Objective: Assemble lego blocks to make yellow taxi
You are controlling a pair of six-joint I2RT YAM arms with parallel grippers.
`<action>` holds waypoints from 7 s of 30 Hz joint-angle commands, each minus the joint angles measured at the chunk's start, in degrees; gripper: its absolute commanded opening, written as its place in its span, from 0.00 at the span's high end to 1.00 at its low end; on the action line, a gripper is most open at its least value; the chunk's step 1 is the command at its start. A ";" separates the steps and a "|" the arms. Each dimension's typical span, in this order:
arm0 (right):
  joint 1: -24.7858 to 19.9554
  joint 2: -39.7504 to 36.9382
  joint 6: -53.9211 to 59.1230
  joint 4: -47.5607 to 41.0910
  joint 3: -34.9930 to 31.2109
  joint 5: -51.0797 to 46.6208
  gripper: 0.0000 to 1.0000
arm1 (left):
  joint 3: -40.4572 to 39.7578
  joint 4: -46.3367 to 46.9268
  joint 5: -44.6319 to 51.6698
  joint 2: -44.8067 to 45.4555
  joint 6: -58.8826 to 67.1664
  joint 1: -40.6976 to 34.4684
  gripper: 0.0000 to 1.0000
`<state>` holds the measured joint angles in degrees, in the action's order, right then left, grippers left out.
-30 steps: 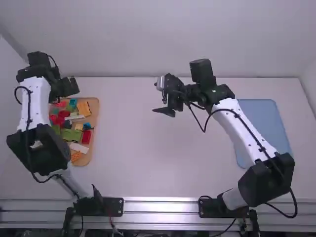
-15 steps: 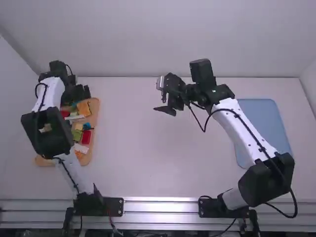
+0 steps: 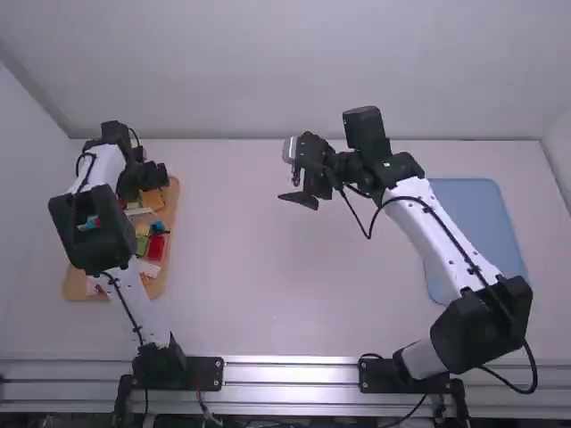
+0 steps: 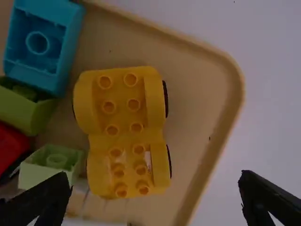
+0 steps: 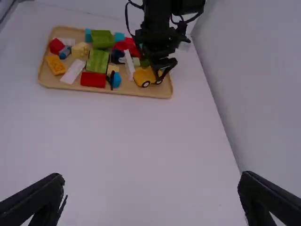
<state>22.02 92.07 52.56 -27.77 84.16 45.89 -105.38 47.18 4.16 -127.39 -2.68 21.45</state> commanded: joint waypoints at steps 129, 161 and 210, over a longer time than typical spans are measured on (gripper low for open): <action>-10.47 -3.06 15.39 -27.12 0.94 17.51 0.01 | 35.28 -10.91 5.29 22.64 43.85 -49.81 0.89; -14.01 -5.92 22.73 -33.64 0.94 23.54 0.01 | 39.74 -20.24 4.26 16.72 52.76 -54.21 0.01; -9.99 -5.84 -18.29 10.93 -7.80 16.22 0.01 | 33.14 5.57 -19.19 50.80 -20.94 -5.33 0.01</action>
<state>12.14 86.91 35.09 -16.78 76.64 61.17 -72.90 51.79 -8.99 -78.89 -18.87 14.81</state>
